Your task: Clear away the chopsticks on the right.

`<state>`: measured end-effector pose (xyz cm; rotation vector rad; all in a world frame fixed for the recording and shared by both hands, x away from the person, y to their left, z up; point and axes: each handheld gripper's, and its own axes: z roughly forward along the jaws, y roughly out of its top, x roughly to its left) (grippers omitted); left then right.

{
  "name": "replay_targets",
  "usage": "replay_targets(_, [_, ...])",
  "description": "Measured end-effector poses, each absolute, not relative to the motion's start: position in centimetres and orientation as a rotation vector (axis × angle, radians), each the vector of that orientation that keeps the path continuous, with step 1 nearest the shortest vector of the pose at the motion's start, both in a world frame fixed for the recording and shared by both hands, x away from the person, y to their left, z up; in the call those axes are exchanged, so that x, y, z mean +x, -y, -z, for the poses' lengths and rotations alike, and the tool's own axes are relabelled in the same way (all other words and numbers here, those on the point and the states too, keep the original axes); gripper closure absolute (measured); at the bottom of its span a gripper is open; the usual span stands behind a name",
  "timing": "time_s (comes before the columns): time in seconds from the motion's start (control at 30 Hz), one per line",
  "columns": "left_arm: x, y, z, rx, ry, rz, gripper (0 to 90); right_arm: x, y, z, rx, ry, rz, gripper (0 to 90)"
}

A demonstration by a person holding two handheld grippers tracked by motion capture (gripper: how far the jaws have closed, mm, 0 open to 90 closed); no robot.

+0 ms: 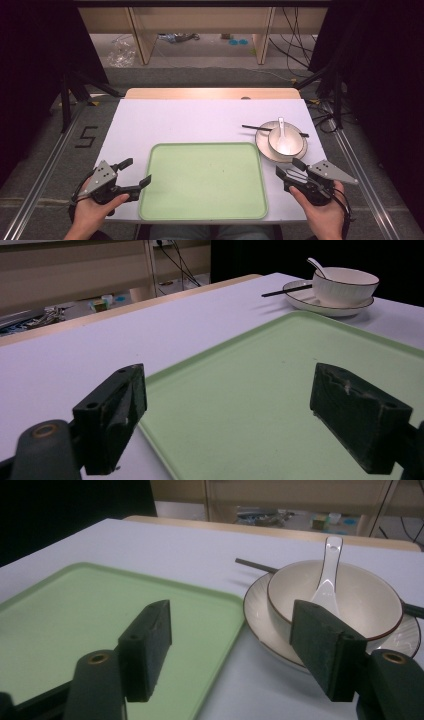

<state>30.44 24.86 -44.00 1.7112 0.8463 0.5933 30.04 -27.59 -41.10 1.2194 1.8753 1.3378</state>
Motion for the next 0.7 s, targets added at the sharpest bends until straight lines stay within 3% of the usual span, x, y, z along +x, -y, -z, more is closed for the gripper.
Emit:
replay_targets(0.07, [30.4, -24.9, 44.0, 1.712, -0.844, -0.594, 14.9, 30.1, 27.6, 41.0, 1.206, -1.874, -1.335, 37.1])
replay_targets(0.13, [30.4, -24.9, 44.0, 1.71, -0.846, -0.593, 14.9, 30.4, 27.4, 40.9, 1.148, -1.895, -1.252, 48.9])
replay_targets(0.17, [30.4, -24.9, 44.0, 1.711, -0.846, -0.593, 14.9, 30.4, 27.4, 40.9, 1.148, -1.895, -1.252, 48.9])
replay_targets(0.2, [30.4, -24.9, 44.0, 1.71, -0.848, -0.592, 15.0, 30.8, 27.3, 40.8, 1.126, -1.908, -1.232, 58.6])
replay_targets(0.23, [30.4, -24.9, 44.0, 1.71, -0.848, -0.592, 15.0, 30.8, 27.3, 40.8, 1.126, -1.908, -1.232, 58.6])
replay_targets(0.37, [30.5, -24.9, 44.0, 1.713, -0.845, -0.592, 15.0, 31.8, 26.9, 40.6, 1.088, -1.921, -1.168, 81.4])
replay_targets(0.5, [30.4, -24.8, 44.0, 1.706, -0.853, -0.587, 15.0, 33.1, 26.7, 40.1, 1.082, -1.927, -1.125, 90.0])
replay_targets(0.7, [30.5, -24.9, 44.1, 1.713, -0.843, -0.59, 15.1, 35.8, 25.7, 39.3, 1.116, -1.944, -1.103, 90.0])
